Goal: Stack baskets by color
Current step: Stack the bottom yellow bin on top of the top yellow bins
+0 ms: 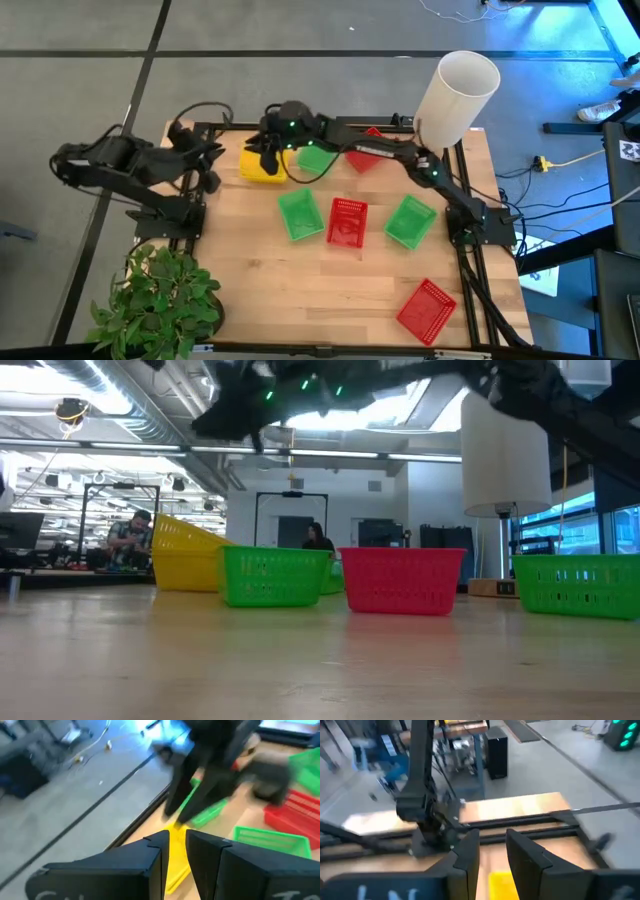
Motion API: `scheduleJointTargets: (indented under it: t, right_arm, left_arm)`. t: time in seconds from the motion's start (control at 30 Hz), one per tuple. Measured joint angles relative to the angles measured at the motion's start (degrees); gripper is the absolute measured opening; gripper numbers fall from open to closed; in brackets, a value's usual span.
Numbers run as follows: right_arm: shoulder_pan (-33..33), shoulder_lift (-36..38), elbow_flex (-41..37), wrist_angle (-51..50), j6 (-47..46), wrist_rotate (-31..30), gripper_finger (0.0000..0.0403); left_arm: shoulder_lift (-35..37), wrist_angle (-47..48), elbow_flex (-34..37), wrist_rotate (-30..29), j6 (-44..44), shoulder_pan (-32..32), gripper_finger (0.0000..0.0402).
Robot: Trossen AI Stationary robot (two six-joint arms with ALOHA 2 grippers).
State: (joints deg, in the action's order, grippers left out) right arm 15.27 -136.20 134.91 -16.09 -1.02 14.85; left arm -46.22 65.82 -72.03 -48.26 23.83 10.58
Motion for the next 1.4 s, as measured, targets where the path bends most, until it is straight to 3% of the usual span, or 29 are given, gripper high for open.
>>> scheduleJointTargets:
  t: [0.33,0.6,0.77,1.1,1.4]
  right_arm:
    - [0.0,16.8,0.0,-16.4,10.7,-11.1,0.0096]
    - [0.0,26.5,0.0,-22.8,10.7,-11.8,0.0096]
    - [-0.2,29.1,0.0,-25.8,10.7,-12.2,0.0096]
    - [-0.6,30.0,0.0,-30.6,13.4,-12.3,0.0096]
    - [-0.9,30.0,0.0,-30.6,13.7,-12.3,0.0096]
  left_arm:
    - [-7.7,1.0,0.0,15.6,0.5,-20.8,0.0055]
    - [-19.0,6.2,0.0,26.6,7.3,-33.9,0.0055]
    - [-26.4,11.2,0.0,26.4,10.1,-35.8,0.0055]
    - [-39.6,11.8,0.0,26.2,9.0,-36.1,0.0055]
    - [-47.4,12.4,0.1,23.2,8.7,-36.5,0.0055]
